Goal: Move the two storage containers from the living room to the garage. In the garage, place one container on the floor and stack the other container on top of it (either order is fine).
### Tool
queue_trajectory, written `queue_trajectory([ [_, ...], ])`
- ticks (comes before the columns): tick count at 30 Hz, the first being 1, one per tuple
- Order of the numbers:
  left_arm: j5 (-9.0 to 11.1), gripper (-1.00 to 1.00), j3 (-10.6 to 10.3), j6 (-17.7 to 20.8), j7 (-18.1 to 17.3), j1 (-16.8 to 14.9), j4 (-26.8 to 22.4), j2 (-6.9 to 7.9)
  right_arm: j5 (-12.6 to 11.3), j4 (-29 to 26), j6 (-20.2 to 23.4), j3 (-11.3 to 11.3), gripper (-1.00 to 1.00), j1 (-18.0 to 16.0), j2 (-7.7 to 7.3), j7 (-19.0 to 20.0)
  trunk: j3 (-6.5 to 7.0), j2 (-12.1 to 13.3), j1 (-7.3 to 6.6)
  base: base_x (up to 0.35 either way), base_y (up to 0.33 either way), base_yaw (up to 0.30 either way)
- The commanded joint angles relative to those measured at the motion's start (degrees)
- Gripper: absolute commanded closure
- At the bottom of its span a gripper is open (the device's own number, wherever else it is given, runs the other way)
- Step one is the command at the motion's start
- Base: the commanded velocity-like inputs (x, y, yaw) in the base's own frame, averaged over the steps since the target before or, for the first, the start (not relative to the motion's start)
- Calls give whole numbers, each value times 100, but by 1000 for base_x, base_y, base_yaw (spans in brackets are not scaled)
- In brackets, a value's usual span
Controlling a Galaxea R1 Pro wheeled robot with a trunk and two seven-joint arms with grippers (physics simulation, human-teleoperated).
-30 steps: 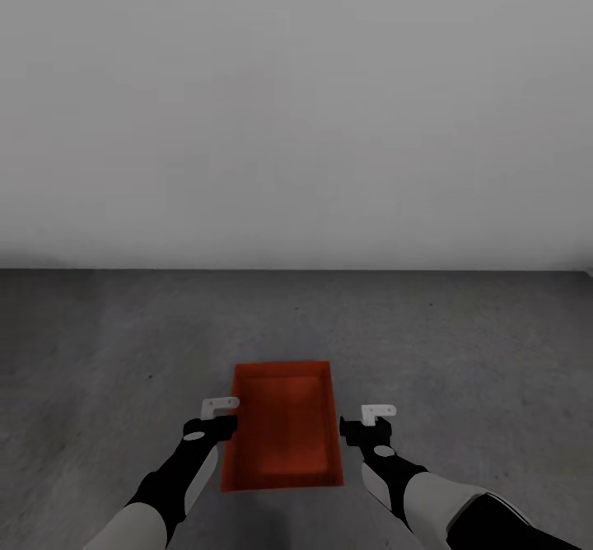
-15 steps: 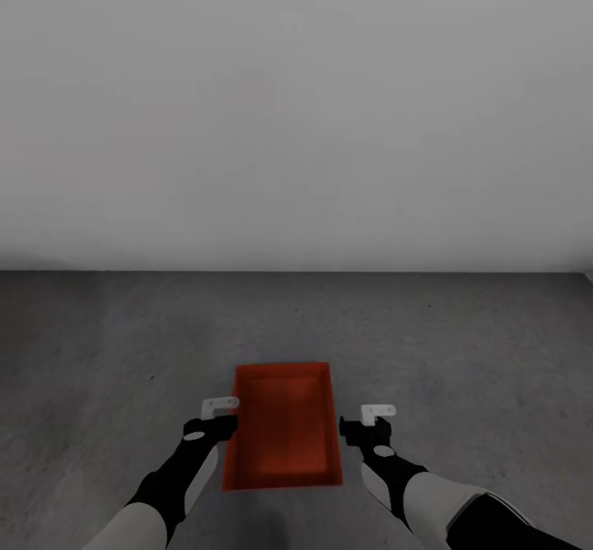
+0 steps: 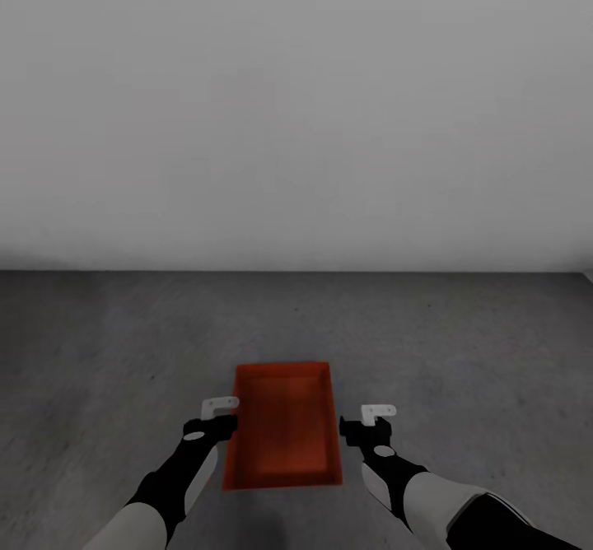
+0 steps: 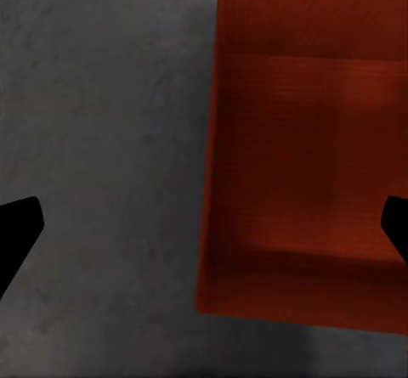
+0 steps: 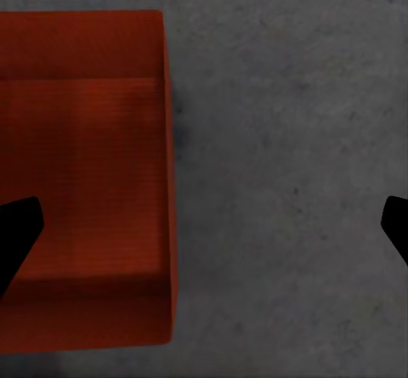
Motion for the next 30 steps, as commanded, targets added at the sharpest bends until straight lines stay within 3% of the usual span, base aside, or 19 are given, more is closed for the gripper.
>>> queue_trajectory([
  [1, 58, -100, -41, 27, 51, -1, -9, 5, -44, 4, -14, 49, -100, -3, 2, -17, -4, -3, 0, -55, 0, 0],
  [30, 61, -100, -42, 37, 44, -1, 16, -2, -43, 4, -6, 49, -100, -3, 1, -17, -4, -3, 0, -315, 0, 0],
])
